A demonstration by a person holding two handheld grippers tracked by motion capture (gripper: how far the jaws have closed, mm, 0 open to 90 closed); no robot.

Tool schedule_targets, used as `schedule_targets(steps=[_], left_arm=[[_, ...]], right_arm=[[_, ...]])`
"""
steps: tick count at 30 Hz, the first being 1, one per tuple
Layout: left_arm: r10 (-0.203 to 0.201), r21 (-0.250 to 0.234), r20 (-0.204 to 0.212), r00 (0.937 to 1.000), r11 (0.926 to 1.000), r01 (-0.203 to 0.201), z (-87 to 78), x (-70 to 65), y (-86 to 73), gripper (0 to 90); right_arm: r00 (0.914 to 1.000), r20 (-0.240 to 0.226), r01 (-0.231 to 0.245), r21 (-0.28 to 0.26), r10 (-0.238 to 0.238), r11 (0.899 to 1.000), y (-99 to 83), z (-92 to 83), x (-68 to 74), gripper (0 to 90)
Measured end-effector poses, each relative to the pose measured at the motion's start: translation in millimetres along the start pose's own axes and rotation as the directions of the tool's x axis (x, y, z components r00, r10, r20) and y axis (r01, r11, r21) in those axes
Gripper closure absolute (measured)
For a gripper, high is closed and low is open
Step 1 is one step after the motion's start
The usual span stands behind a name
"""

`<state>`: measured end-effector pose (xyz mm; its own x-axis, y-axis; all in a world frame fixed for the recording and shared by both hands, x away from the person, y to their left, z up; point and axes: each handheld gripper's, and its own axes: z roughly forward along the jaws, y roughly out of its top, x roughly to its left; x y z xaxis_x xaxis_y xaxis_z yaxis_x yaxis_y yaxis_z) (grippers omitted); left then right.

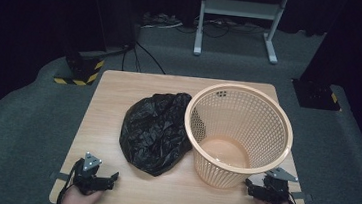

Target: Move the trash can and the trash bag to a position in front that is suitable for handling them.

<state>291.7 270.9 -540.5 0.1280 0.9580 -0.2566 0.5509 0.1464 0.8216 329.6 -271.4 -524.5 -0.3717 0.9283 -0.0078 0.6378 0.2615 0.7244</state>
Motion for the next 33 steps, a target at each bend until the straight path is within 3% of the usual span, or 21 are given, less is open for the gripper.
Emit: schedule_targets(steps=[33], left_arm=[[-0.023,-0.01,-0.029,0.9993,0.9997,0.023,1.9,-1.5,0.5,0.0]], right_arm=[[0.9996,0.003,-0.03,-0.006,0.03,1.0,1.0,0.7,-0.9,12.1]])
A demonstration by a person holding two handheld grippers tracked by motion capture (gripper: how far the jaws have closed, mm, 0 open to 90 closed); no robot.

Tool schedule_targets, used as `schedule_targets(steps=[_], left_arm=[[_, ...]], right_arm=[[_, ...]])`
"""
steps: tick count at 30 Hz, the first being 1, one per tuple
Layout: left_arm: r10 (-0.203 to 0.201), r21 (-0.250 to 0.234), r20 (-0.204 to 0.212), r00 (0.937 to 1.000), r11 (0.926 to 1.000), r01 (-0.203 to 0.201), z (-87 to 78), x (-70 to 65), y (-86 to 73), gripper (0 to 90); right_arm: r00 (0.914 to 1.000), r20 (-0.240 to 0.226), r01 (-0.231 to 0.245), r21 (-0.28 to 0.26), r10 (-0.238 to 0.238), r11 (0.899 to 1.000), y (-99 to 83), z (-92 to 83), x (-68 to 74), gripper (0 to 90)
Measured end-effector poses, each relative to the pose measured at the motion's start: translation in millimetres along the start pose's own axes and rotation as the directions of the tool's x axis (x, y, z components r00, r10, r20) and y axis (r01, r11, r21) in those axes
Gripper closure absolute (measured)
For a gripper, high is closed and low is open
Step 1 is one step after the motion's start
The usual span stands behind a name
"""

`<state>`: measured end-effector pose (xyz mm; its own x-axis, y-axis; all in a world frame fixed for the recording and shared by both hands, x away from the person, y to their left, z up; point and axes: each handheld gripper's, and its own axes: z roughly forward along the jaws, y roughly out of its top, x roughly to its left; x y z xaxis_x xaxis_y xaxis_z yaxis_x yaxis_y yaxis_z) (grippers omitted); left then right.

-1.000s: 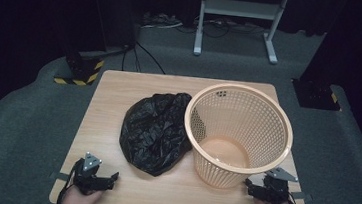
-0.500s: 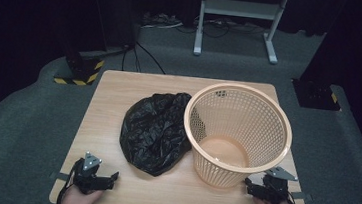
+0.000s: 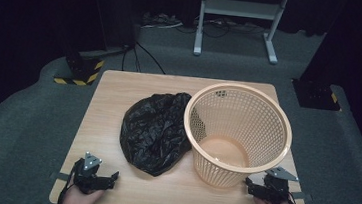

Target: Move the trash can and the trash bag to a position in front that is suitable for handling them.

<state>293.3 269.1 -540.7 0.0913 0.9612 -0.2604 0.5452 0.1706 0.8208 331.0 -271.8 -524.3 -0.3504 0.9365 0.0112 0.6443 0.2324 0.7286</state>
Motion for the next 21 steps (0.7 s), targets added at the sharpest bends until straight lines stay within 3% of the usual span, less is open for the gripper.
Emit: schedule_targets(steps=[11,12,14,17,21], left_arm=[[0.016,-0.001,0.031,0.9994,0.9999,-0.016,-3.5,-2.9,2.5,0.1],[-0.011,0.003,0.049,0.9987,0.9999,0.01,-4.9,-5.4,5.1,0.1],[-0.005,-0.012,0.078,0.997,0.9999,0.006,-10.0,-13.0,10.5,0.1],[0.037,-0.035,0.106,0.9937,0.9988,-0.034,-16.4,-30.6,20.3,0.1],[0.03,-0.081,0.167,0.9856,0.9966,-0.016,-19.5,-54.4,41.1,3.3]], right_arm=[[0.9987,-0.031,-0.04,-0.026,0.039,0.999,-2.3,-4.9,-5.4,14.3],[0.9984,-0.036,-0.045,-0.032,0.044,0.998,-2.8,-6.3,-5.9,14.2],[0.9981,-0.042,-0.046,-0.037,0.044,0.998,-3.5,-10.1,-6.6,14.1],[0.9988,-0.037,-0.033,-0.055,0.031,0.998,-2.4,-17.6,-6.7,14.0],[0.9991,-0.03,-0.032,-0.088,0.029,0.996,0.6,-25.3,-6.7,13.9]])
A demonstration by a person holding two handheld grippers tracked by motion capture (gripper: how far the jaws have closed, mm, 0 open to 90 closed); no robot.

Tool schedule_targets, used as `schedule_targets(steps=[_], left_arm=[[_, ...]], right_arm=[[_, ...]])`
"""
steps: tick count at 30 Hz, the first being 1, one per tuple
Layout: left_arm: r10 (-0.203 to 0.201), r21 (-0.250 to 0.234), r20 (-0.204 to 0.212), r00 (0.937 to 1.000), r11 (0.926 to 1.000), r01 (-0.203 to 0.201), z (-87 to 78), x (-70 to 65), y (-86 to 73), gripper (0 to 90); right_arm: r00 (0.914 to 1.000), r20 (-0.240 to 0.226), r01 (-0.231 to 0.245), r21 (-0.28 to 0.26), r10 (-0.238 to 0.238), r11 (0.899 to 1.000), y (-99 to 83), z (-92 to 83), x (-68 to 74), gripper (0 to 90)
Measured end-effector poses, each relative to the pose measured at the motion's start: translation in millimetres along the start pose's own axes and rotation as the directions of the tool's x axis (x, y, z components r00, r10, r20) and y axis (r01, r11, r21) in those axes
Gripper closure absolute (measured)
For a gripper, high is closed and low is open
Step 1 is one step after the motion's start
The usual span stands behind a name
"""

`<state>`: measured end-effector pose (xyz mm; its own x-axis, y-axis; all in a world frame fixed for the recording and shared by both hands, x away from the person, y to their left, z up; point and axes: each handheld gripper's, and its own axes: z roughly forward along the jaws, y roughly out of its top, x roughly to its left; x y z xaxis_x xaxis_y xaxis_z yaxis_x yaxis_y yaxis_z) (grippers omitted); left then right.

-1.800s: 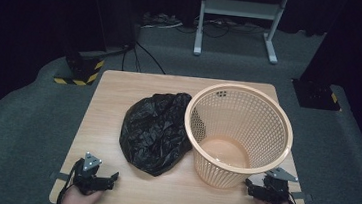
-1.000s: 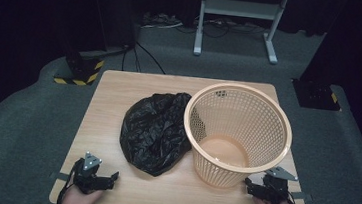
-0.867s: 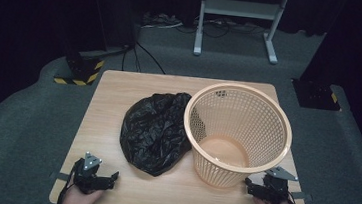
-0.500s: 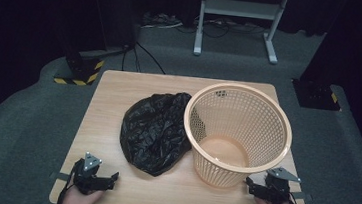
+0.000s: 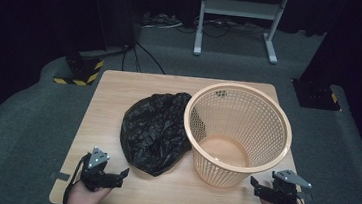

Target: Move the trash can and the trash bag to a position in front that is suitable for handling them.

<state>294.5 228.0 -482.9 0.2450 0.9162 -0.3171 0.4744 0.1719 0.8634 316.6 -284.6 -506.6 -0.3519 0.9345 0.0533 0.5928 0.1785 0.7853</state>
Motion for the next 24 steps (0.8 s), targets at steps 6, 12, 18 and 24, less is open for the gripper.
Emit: schedule_targets(steps=[6,12,18,24], left_arm=[[0.064,-0.047,0.034,0.9974,0.997,-0.062,36.1,-31.8,37.1,14.4],[0.068,-0.019,0.041,0.9969,0.9976,-0.067,81.5,-46.1,57.4,14.7],[0.063,0.012,0.042,0.9972,0.9979,-0.063,107.5,-50.5,67.9,14.8],[0.082,0.079,-0.008,0.9966,0.9936,-0.081,147.2,-51.4,77.2,15.2]], right_arm=[[0.9999,0.005,0.013,0.007,-0.013,1.0,-1.4,2.2,2.1,13.8],[0.9999,-0.004,0.01,0.023,-0.01,1.0,-4.6,7.0,0.1,13.8],[0.9999,-0.011,0.004,0.036,-0.003,0.999,-7.1,10.9,-1.1,13.8],[0.9998,-0.017,0.004,0.048,-0.003,0.999,-9.8,13.5,-1.6,13.8]])
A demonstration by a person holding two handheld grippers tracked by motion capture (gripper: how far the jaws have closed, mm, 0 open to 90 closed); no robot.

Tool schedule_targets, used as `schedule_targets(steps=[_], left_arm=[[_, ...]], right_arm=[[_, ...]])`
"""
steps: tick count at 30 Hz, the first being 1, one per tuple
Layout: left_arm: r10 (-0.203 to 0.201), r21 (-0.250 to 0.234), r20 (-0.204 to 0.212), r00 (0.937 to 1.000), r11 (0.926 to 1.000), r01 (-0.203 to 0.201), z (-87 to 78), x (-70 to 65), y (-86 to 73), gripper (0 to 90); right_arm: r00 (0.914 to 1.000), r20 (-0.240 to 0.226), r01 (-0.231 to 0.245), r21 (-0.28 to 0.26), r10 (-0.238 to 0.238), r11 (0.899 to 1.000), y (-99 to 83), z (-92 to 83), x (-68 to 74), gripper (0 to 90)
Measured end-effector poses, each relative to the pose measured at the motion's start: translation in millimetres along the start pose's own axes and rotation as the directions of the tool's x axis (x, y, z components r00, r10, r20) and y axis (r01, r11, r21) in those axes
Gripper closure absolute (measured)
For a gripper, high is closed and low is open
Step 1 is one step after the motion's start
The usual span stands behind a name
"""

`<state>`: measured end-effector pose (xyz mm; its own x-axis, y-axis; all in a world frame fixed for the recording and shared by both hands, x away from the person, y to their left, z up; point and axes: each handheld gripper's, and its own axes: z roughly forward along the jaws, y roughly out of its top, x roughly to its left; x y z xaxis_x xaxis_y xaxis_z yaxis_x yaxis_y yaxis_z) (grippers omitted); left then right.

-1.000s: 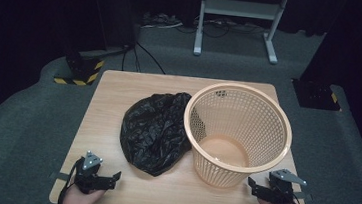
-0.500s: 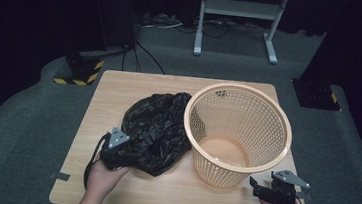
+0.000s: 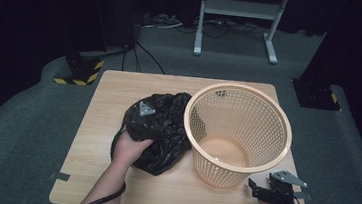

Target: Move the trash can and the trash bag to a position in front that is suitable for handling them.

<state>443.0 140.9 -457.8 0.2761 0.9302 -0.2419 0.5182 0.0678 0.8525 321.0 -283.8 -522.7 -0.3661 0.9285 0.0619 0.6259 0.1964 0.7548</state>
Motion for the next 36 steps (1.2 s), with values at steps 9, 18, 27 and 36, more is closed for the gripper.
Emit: schedule_targets(steps=[9,18,27,36], left_arm=[[-0.017,0.112,-0.062,0.998,0.9934,0.024,23.8,10.6,-27.5,24.4],[-0.022,0.13,-0.098,0.995,0.9909,0.035,-2.6,23.9,-50.8,25.8],[-0.042,0.114,-0.127,0.991,0.9919,0.057,-44.5,42.1,-68.9,25.8],[-0.04,0.103,-0.153,0.9873,0.9931,0.056,-77.9,48.3,-79.0,26.1]], right_arm=[[0.9999,-0.013,-0.006,0.008,0.006,1.0,0.1,0.5,-0.3,13.9],[0.9999,-0.011,0.01,0.018,-0.01,1.0,0.4,1.7,0.9,13.9],[0.9999,-0.008,0.011,0.02,-0.011,1.0,0.7,2.2,1.0,14.0],[0.9999,-0.007,0.016,0.022,-0.016,1.0,0.9,2.4,1.0,14.1]])
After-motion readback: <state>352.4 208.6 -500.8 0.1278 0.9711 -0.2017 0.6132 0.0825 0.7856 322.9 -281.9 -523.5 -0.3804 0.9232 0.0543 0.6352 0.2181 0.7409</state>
